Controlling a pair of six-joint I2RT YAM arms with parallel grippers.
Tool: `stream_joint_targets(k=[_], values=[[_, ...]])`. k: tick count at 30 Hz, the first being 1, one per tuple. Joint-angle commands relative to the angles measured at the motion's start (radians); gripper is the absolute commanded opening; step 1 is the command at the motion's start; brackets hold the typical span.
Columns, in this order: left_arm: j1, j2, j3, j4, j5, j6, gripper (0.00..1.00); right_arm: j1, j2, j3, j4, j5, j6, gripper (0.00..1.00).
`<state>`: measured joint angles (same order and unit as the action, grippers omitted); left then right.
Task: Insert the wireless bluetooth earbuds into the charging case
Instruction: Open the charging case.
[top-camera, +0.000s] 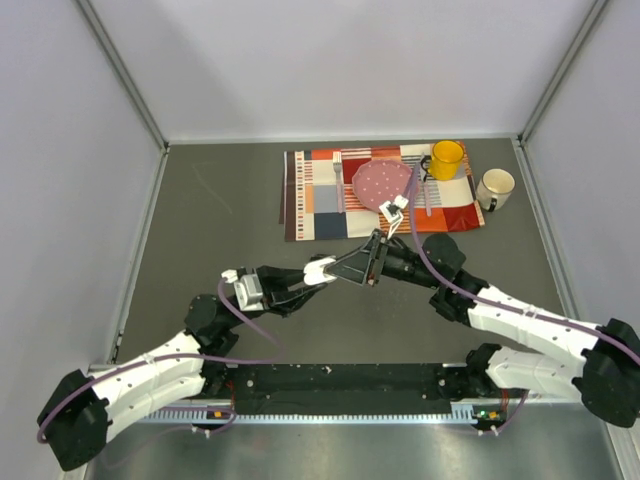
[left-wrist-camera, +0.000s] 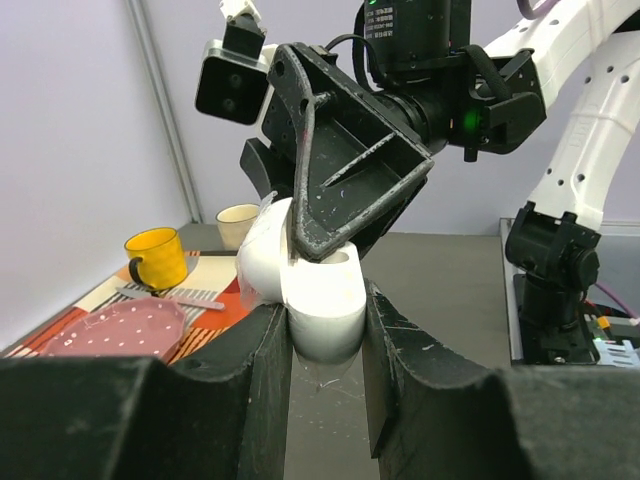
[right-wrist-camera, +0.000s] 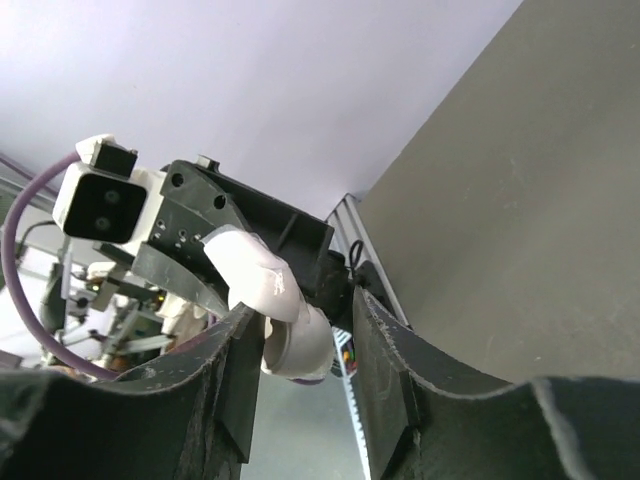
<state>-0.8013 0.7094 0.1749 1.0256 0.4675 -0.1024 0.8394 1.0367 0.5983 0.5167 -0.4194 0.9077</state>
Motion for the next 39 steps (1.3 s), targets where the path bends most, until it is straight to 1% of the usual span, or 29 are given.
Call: stream_joint_targets(k=[1,3,4,7,9,12,14,15,16,19,20,21,22,27,31,33,35,37,38,39], values=[[-0.010,-0.022,-0.009,0.074,0.033,0.044,0.00,-0.006,0.052,0.009,0.080,-0.057,0.120,0.39],[-0.010,-0.033,-0.009,0.051,0.001,0.067,0.00,-0.006,0.059,0.001,0.115,-0.102,0.160,0.40],[-0.010,-0.040,-0.009,0.042,-0.009,0.073,0.00,-0.006,0.057,-0.003,0.120,-0.111,0.168,0.42],[-0.010,-0.048,-0.014,0.031,-0.033,0.092,0.00,-0.006,0.045,-0.011,0.092,-0.119,0.184,0.46],[-0.010,-0.048,-0.012,0.030,-0.033,0.093,0.00,-0.005,0.036,-0.012,0.079,-0.118,0.183,0.46],[-0.010,-0.041,-0.008,0.033,-0.029,0.093,0.00,-0.006,0.034,-0.020,0.088,-0.116,0.186,0.40],[-0.010,-0.031,-0.005,0.036,-0.023,0.090,0.00,-0.005,0.037,-0.023,0.101,-0.113,0.200,0.31],[-0.010,-0.030,-0.003,0.037,-0.018,0.083,0.00,-0.006,0.037,-0.026,0.115,-0.113,0.203,0.25],[-0.010,-0.025,-0.002,0.036,-0.015,0.078,0.00,-0.005,0.042,-0.035,0.144,-0.113,0.212,0.15],[-0.010,-0.019,0.003,0.036,-0.024,0.053,0.05,-0.006,0.048,-0.037,0.180,-0.122,0.233,0.03],[-0.010,-0.019,0.005,0.034,-0.030,0.049,0.07,-0.005,0.052,-0.038,0.193,-0.127,0.244,0.01],[-0.010,-0.019,0.005,0.036,-0.038,0.037,0.11,-0.006,0.051,-0.043,0.207,-0.128,0.250,0.00],[-0.010,-0.021,0.005,0.031,-0.052,0.026,0.13,-0.005,0.051,-0.046,0.221,-0.130,0.255,0.00],[-0.010,-0.027,-0.005,0.048,-0.110,-0.017,0.17,-0.006,0.042,-0.066,0.281,-0.111,0.276,0.00],[-0.010,-0.022,-0.014,0.073,-0.133,-0.033,0.23,-0.005,0.043,-0.075,0.301,-0.110,0.289,0.00],[-0.010,-0.016,-0.017,0.086,-0.138,-0.039,0.24,-0.006,0.045,-0.077,0.308,-0.110,0.290,0.00],[-0.010,-0.010,-0.015,0.091,-0.144,-0.046,0.30,-0.005,0.048,-0.080,0.321,-0.110,0.298,0.00],[-0.010,-0.005,-0.015,0.097,-0.142,-0.051,0.31,-0.003,0.051,-0.080,0.324,-0.110,0.300,0.00],[-0.010,-0.001,-0.014,0.100,-0.139,-0.051,0.33,-0.005,0.052,-0.081,0.327,-0.111,0.300,0.00],[-0.010,0.001,-0.014,0.102,-0.145,-0.056,0.38,-0.005,0.052,-0.083,0.335,-0.111,0.301,0.00]])
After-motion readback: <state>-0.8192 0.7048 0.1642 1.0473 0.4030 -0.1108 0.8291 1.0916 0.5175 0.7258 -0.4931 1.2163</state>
